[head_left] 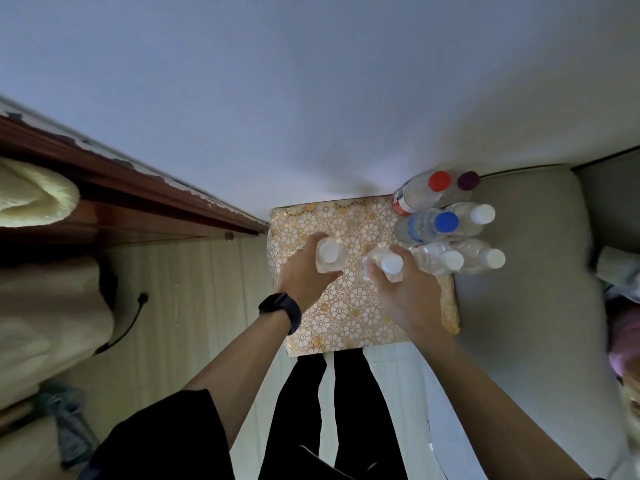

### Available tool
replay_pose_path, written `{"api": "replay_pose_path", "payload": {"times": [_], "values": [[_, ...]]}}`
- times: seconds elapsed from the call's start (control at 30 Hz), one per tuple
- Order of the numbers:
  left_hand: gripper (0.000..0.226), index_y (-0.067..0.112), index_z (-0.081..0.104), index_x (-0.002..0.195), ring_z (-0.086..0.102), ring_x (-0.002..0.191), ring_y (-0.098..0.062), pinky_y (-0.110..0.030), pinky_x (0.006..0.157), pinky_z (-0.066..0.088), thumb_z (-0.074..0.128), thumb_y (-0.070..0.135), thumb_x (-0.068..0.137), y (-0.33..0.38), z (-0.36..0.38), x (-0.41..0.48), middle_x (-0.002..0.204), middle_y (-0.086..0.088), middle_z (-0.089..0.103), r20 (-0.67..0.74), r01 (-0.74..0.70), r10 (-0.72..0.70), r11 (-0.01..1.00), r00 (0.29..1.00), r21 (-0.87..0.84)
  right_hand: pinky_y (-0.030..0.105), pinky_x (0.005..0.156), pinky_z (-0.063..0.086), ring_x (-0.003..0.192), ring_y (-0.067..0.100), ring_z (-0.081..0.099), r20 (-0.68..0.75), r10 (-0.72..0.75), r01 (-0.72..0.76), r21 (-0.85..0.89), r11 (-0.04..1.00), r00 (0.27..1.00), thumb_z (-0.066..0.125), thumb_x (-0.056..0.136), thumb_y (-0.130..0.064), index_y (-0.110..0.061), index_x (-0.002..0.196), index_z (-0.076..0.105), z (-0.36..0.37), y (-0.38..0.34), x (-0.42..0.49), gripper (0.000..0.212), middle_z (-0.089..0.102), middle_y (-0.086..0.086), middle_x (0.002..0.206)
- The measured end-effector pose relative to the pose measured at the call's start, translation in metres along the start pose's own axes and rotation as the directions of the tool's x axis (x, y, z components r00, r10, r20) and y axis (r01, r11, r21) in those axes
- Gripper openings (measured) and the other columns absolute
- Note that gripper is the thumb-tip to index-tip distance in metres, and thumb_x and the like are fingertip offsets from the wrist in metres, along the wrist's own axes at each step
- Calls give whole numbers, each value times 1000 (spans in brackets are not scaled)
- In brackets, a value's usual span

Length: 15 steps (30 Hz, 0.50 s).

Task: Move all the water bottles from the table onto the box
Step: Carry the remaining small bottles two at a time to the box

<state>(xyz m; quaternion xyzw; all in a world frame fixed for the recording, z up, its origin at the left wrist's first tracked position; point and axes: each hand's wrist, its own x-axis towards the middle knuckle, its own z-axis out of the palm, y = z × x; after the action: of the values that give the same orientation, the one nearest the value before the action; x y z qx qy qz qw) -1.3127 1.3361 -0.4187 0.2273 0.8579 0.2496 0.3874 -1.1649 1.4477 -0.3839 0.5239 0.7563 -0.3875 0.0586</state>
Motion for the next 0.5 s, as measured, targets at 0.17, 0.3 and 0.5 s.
{"api": "replay_pose_path", "payload": {"times": [0.17, 0.3, 0.5], "values": [[68, 23, 43, 136, 67, 84, -16, -33, 69, 58, 83, 28, 81, 32, 2, 37, 97, 6, 68, -59, -49, 48, 999, 997, -17, 33, 86, 47, 104, 26, 67, -15, -88, 87, -63, 994, 996, 57, 96, -51, -29, 140, 45, -19, -31, 43, 51, 72, 2, 113], [70, 24, 41, 137, 64, 86, -20, -34, 71, 56, 82, 29, 81, 51, 9, 60, 103, 0, 70, -80, -55, 52, 998, 995, -33, 36, 88, 53, 105, 27, 68, -24, -100, 97, -117, 988, 995, 57, 96, -50, -27, 144, 44, -25, -49, 82, 55, 73, 5, 114], [69, 23, 37, 126, 67, 83, -23, -39, 69, 59, 83, 35, 77, 66, 23, 72, 98, 3, 67, -196, 10, -53, 976, 979, -216, 39, 85, 53, 100, 34, 68, 3, -125, 122, -237, 964, 992, 58, 96, -46, -20, 139, 45, -30, -54, 113, 51, 72, 9, 108]]}}
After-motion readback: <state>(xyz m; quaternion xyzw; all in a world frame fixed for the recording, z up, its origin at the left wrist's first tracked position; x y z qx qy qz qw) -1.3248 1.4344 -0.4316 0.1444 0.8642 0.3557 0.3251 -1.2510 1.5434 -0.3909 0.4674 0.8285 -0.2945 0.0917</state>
